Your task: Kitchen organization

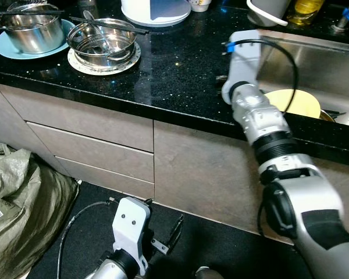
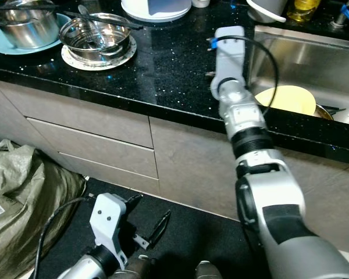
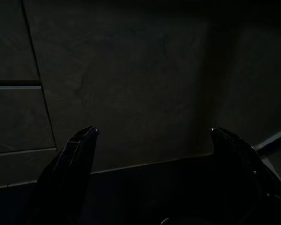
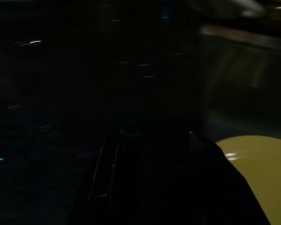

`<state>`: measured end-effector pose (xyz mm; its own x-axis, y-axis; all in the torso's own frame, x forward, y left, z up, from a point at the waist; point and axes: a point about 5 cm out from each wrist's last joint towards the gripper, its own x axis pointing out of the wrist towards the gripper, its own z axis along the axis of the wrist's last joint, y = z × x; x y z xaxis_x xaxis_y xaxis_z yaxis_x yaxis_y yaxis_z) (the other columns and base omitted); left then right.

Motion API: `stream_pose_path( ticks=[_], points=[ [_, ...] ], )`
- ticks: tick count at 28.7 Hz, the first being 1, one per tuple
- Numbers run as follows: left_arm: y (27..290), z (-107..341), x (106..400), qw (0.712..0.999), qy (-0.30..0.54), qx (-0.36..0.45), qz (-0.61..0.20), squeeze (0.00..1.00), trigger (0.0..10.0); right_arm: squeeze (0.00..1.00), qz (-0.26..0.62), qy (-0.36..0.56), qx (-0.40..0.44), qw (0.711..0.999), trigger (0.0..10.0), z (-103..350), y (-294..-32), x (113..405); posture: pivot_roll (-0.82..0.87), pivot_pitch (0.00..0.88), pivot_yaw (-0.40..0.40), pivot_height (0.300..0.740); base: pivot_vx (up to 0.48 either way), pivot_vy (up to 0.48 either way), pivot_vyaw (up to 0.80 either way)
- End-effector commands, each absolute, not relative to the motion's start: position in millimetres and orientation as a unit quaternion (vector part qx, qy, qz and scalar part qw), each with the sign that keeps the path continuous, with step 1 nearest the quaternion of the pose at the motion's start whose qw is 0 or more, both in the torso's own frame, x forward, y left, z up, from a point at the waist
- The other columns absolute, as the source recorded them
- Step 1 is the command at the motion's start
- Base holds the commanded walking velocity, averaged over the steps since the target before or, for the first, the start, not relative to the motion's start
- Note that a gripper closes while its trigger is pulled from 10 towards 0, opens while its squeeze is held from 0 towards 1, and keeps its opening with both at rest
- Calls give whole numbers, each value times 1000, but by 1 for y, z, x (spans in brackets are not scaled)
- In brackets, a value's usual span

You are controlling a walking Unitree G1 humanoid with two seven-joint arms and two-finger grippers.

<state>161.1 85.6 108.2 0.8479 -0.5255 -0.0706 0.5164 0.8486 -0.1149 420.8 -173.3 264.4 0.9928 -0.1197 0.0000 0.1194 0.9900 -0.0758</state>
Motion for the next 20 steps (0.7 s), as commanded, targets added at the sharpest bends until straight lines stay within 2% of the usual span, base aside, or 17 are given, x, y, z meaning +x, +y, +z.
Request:
stream_pose_path(
  ticks=[1, 7, 11, 20],
  points=[
    [84, 108, 158, 960, 58, -48, -271, 0, 10000, 0, -72, -22, -26, 997, 10000, 277, -180, 421, 158, 194, -70, 740, 0, 0, 0],
    [86, 109, 159, 961, 57, -47, -268, 0, 10000, 0, -86, 1, -46, 995, 10000, 276, -189, 422, 155, 191, -67, 740, 0, 0, 0],
    [89, 110, 161, 962, 57, -44, -265, 0, 10000, 0, -34, 61, -26, 997, 10000, 258, -173, 423, 158, 189, -64, 740, 0, 0, 0],
    [90, 110, 161, 962, 58, -44, -264, 0, 10000, 0, -54, 103, -28, 993, 10000, 251, -178, 423, 159, 187, -64, 740, 0, 0, 0]
  ],
)
